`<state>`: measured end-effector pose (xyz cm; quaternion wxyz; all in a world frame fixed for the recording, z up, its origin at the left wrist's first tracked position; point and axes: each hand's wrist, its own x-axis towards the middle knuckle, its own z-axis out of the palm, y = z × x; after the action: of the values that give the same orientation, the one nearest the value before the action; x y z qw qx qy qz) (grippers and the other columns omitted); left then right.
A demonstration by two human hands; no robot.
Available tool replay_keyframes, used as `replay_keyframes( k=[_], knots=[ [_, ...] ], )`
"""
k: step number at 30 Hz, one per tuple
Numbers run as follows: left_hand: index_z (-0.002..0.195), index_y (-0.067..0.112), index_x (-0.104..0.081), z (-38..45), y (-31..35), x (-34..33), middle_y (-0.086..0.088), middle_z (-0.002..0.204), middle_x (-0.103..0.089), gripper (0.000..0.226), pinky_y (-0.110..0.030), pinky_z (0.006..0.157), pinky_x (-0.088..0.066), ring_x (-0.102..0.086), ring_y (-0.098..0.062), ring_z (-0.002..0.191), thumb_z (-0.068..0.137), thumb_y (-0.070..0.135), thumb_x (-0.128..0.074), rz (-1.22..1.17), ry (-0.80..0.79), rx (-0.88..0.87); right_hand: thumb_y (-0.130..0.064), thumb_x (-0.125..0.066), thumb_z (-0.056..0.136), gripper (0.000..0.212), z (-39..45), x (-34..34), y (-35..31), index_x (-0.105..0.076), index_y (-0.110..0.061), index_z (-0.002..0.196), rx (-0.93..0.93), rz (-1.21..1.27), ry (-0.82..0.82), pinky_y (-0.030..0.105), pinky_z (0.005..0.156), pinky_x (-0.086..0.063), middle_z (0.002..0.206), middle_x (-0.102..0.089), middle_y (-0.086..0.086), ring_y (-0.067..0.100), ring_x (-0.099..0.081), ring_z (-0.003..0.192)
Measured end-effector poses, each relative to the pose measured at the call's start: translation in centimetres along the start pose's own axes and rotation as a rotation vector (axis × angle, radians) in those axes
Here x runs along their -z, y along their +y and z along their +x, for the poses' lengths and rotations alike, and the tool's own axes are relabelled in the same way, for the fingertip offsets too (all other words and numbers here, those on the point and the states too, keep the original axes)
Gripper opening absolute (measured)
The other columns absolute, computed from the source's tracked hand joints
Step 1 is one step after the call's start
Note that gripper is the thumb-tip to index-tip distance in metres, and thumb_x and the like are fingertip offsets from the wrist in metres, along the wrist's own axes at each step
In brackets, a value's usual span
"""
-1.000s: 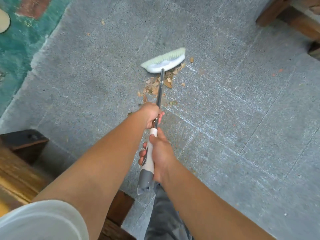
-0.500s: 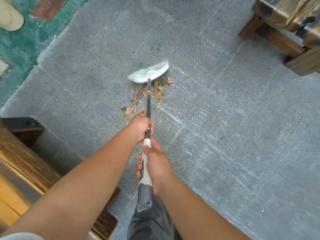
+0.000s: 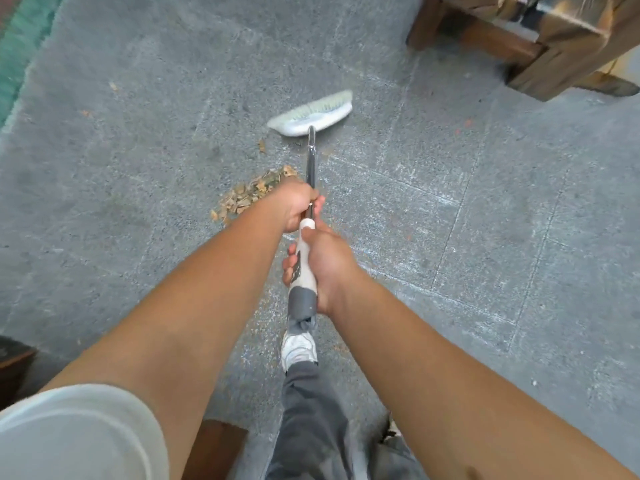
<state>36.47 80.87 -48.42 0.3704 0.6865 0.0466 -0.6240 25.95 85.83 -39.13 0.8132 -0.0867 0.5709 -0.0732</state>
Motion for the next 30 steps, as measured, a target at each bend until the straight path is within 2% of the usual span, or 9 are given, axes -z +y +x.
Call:
replay_keyframes(
  k=[6,11,13,15,19,24,27,30],
  knots=[
    [0.100,0.002,-0.045,-1.1,-2.5,3.8,-0.006,0.067,-0.056,0.011,-0.018,0.037,-0.038,-0.044,-0.008,0.041,0.095,-0.002,-0.037,0.172,0.065,0.070,-0.018,-0.033,0.100,0.034,-1.2,-2.1,5.2,-0.057,-0.039,0.089,-0.086,0.092,-0.026,0.019,0.045,-0.035,0.064,-0.043,0.003,0.013,-0.041,0.041],
    [0.098,0.005,-0.042,-4.3,-6.1,6.0,-0.007,0.071,-0.058,0.011,-0.021,0.038,-0.039,-0.044,-0.010,0.044,0.093,-0.004,-0.037,0.183,0.097,0.106,-0.021,-0.034,0.100,0.033,-3.6,-1.8,9.3,-0.057,-0.043,0.106,-0.146,0.112,-0.037,0.021,0.045,-0.037,0.064,-0.044,0.002,0.013,-0.042,0.042],
    [0.098,0.003,-0.044,-5.9,-8.4,6.2,-0.007,0.071,-0.059,0.011,-0.021,0.038,-0.040,-0.044,-0.010,0.045,0.093,-0.004,-0.037,0.160,0.108,0.131,-0.021,-0.034,0.100,0.033,-5.0,-0.6,11.4,-0.059,-0.043,0.101,-0.165,0.106,-0.041,0.021,0.044,-0.038,0.064,-0.045,0.002,0.014,-0.042,0.042],
    [0.102,0.003,-0.043,-8.1,-11.4,6.2,-0.008,0.072,-0.059,0.013,-0.022,0.040,-0.040,-0.044,-0.010,0.046,0.093,-0.005,-0.037,0.099,0.129,0.144,-0.021,-0.035,0.100,0.032,-7.0,1.3,13.5,-0.060,-0.040,0.096,-0.186,0.094,-0.055,0.021,0.043,-0.038,0.063,-0.045,0.002,0.014,-0.043,0.041],
    [0.111,0.008,-0.040,-11.8,-15.5,4.4,-0.007,0.073,-0.055,0.022,-0.023,0.041,-0.039,-0.044,-0.011,0.047,0.094,-0.004,-0.036,-0.030,0.167,0.133,-0.018,-0.036,0.100,0.028,-10.5,5.2,15.4,-0.057,-0.035,0.108,-0.190,0.009,-0.072,0.020,0.042,-0.038,0.064,-0.044,0.003,0.013,-0.042,0.041],
    [0.094,0.004,-0.047,-15.2,-16.6,0.8,-0.006,0.070,-0.050,0.008,-0.022,0.039,-0.038,-0.042,-0.011,0.048,0.095,-0.002,-0.041,-0.322,0.190,0.001,-0.017,-0.036,0.100,0.030,-13.4,9.2,13.2,-0.052,-0.028,0.122,-0.083,-0.275,-0.133,0.019,0.039,-0.038,0.063,-0.046,0.004,0.013,-0.043,0.040],
    [0.095,0.004,-0.048,-17.0,-16.4,-0.4,-0.005,0.068,-0.050,0.008,-0.023,0.041,-0.038,-0.042,-0.011,0.048,0.095,0.000,-0.041,-0.517,0.221,-0.063,-0.015,-0.039,0.099,0.030,-14.7,10.7,10.5,-0.056,-0.034,0.116,-0.064,-0.503,-0.202,0.020,0.039,-0.039,0.061,-0.050,0.004,0.013,-0.044,0.039],
    [0.093,0.006,-0.044,-18.8,-16.7,0.6,-0.005,0.068,-0.048,0.009,-0.024,0.041,-0.037,-0.040,-0.011,0.048,0.094,-0.002,-0.039,-0.707,0.258,-0.108,-0.014,-0.041,0.098,0.034,-15.4,10.3,8.8,-0.057,-0.035,0.118,-0.101,-0.699,-0.271,0.021,0.039,-0.038,0.066,-0.049,0.006,0.014,-0.043,0.040]
  ],
)
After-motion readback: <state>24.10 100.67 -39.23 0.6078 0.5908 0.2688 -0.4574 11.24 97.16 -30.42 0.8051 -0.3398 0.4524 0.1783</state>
